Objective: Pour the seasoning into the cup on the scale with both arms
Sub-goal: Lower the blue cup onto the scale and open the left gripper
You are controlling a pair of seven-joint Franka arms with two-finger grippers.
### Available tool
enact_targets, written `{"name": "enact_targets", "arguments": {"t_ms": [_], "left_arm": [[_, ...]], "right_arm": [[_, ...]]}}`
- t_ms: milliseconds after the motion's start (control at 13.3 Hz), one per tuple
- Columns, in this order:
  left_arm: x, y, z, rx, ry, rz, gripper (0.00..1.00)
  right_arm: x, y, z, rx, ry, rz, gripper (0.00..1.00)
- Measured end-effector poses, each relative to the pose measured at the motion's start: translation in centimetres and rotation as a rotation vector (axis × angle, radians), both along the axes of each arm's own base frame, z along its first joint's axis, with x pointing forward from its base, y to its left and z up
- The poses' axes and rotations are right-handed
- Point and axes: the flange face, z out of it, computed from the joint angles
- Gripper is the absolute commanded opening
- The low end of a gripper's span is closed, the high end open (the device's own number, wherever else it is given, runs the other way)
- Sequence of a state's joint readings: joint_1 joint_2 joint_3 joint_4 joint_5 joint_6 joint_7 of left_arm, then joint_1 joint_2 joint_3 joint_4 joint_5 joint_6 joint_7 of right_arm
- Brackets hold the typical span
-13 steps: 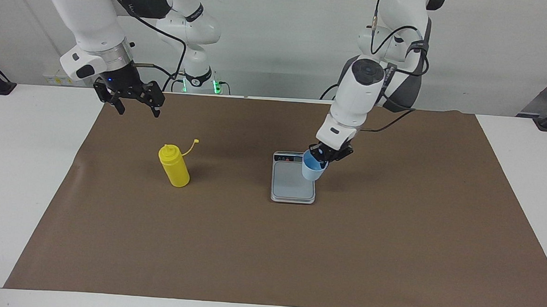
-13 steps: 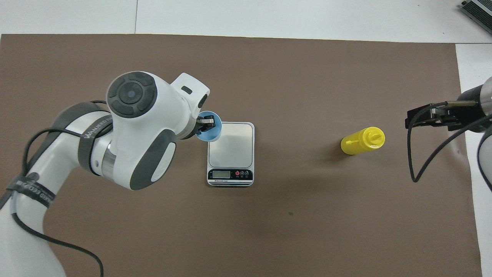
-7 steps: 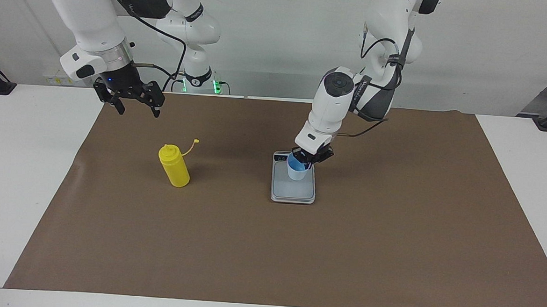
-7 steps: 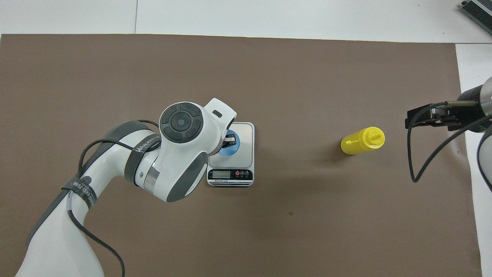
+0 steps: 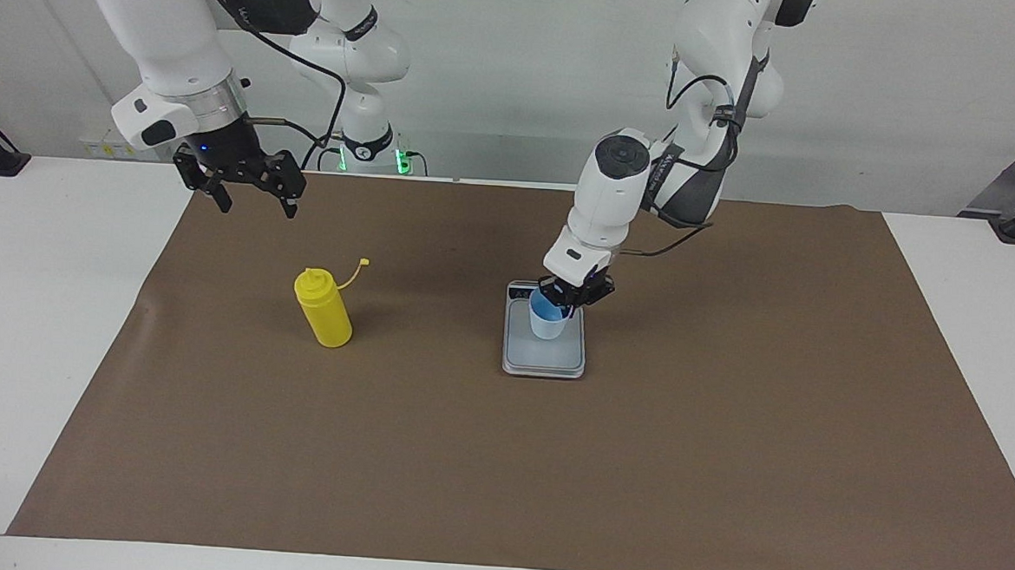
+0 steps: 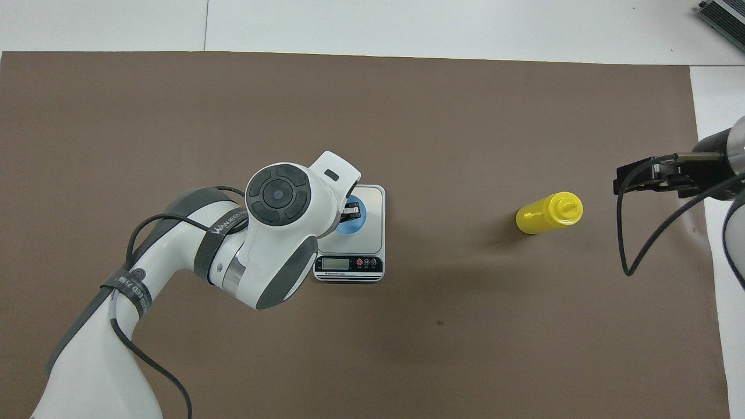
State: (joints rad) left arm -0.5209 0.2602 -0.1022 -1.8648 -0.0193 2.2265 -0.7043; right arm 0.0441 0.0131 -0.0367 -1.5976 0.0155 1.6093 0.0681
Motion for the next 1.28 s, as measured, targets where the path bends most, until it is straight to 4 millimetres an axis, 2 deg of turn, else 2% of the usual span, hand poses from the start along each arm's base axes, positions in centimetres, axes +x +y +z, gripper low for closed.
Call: {"name": "enact_targets", "arguments": {"t_ms": [527, 677, 1279], "left_arm": [[0.17, -0.09, -0.84, -0.003, -0.010, -0.001, 0.00], [0.23, -0.09, -0.89, -0.004, -0.013, -0.001, 0.06], [0.72, 0.20, -0.92, -0.012, -0.029, 0.007, 0.06]], "right_arm": [[0.00, 0.00, 0.00, 0.000, 0.000, 0.000, 1.00], [0.00, 0.00, 0.00, 0.000, 0.000, 0.000, 1.00], [0.00, 0.00, 0.00, 0.000, 0.000, 0.000, 1.00]]}}
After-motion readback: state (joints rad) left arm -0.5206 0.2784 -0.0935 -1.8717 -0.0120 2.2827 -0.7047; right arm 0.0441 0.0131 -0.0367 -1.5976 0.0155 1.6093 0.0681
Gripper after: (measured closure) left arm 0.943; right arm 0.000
